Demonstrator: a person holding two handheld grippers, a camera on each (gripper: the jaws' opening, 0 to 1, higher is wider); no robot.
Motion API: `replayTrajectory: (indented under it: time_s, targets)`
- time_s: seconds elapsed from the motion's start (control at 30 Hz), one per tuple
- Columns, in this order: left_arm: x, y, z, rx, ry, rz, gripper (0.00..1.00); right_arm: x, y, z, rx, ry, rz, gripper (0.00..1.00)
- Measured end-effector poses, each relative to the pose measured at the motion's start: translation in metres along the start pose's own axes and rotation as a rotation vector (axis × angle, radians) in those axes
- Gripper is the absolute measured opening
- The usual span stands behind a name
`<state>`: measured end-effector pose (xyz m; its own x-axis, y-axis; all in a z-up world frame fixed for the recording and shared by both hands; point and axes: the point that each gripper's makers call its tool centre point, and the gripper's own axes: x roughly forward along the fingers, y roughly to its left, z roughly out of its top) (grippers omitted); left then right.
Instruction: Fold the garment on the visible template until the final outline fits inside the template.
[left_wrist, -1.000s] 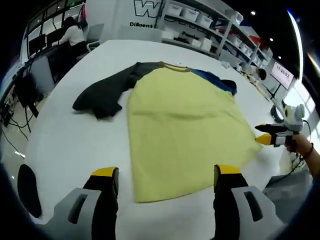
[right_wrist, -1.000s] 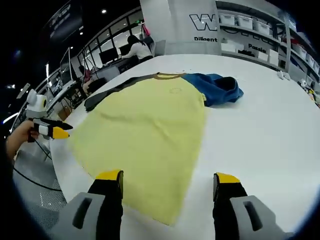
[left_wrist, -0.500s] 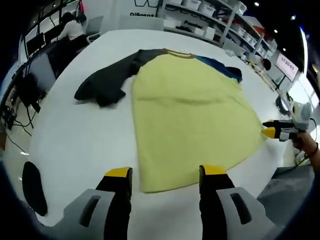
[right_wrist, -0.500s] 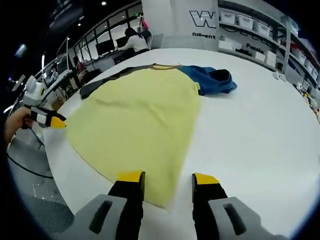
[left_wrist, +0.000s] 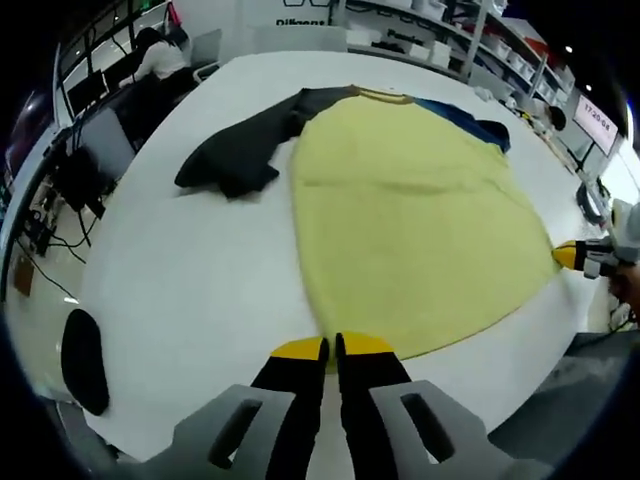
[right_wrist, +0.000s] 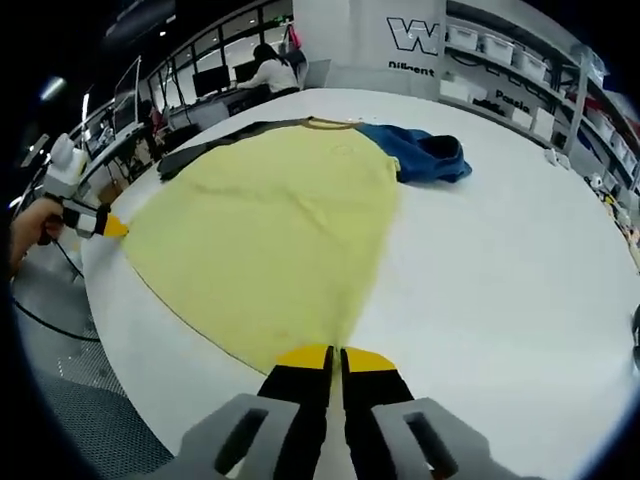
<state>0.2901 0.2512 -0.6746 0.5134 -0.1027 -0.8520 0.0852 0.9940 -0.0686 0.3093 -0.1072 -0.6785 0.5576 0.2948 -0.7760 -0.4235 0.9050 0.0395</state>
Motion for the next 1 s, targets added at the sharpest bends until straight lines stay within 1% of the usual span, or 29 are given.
replayTrajectory:
  time_s: [0.07, 0.17, 0.23, 0.33, 0.37, 0.4, 0.47, 0.57, 0.6, 0.7, 0.73, 0.87, 1.0]
  targets:
    - [-0.002, -0.001, -0.003, 0.005, 0.008, 0.0, 0.04, -0.002, 0.0, -0.001, 0.005, 0.001, 0.004, 0.0]
    - [-0.003, 0.001, -0.006, 0.008, 0.017, 0.005, 0.04, -0.004, 0.004, -0.004, 0.011, 0.025, 0.017, 0.0]
    - [-0.004, 0.001, -0.007, 0.011, 0.02, 0.004, 0.04, -0.005, 0.005, -0.006, 0.01, 0.029, 0.016, 0.0]
    - [-0.007, 0.002, -0.011, 0.016, 0.033, 0.008, 0.04, -0.008, 0.009, -0.011, 0.012, 0.06, 0.032, 0.0]
    - [-0.009, 0.002, -0.014, 0.036, 0.036, 0.012, 0.04, -0.011, 0.012, -0.013, 0.011, 0.078, 0.043, 0.0]
    - [-0.01, 0.003, -0.017, 0.05, 0.043, 0.016, 0.04, -0.011, 0.013, -0.014, 0.015, 0.082, 0.043, 0.0]
    - [-0.011, 0.004, -0.019, 0.05, 0.048, 0.019, 0.04, -0.013, 0.015, -0.016, 0.003, 0.096, 0.052, 0.0]
    - [-0.013, 0.005, -0.02, 0.051, 0.05, 0.021, 0.04, -0.013, 0.018, -0.019, -0.021, 0.103, 0.055, 0.0]
    - [-0.013, 0.007, -0.021, 0.041, 0.054, 0.028, 0.04, -0.013, 0.021, -0.02, -0.034, 0.112, 0.061, 0.0]
    - [-0.014, 0.008, -0.021, 0.027, 0.061, 0.028, 0.04, -0.013, 0.021, -0.02, -0.045, 0.113, 0.056, 0.0]
    - [-0.015, 0.01, -0.023, 0.017, 0.069, 0.04, 0.04, -0.014, 0.023, -0.02, -0.058, 0.116, 0.061, 0.0]
    - [-0.019, 0.011, -0.029, 0.04, 0.077, 0.054, 0.04, -0.015, 0.025, -0.022, -0.054, 0.125, 0.074, 0.0]
    - [-0.022, 0.013, -0.034, 0.037, 0.088, 0.063, 0.04, -0.016, 0.028, -0.024, -0.06, 0.134, 0.089, 0.0]
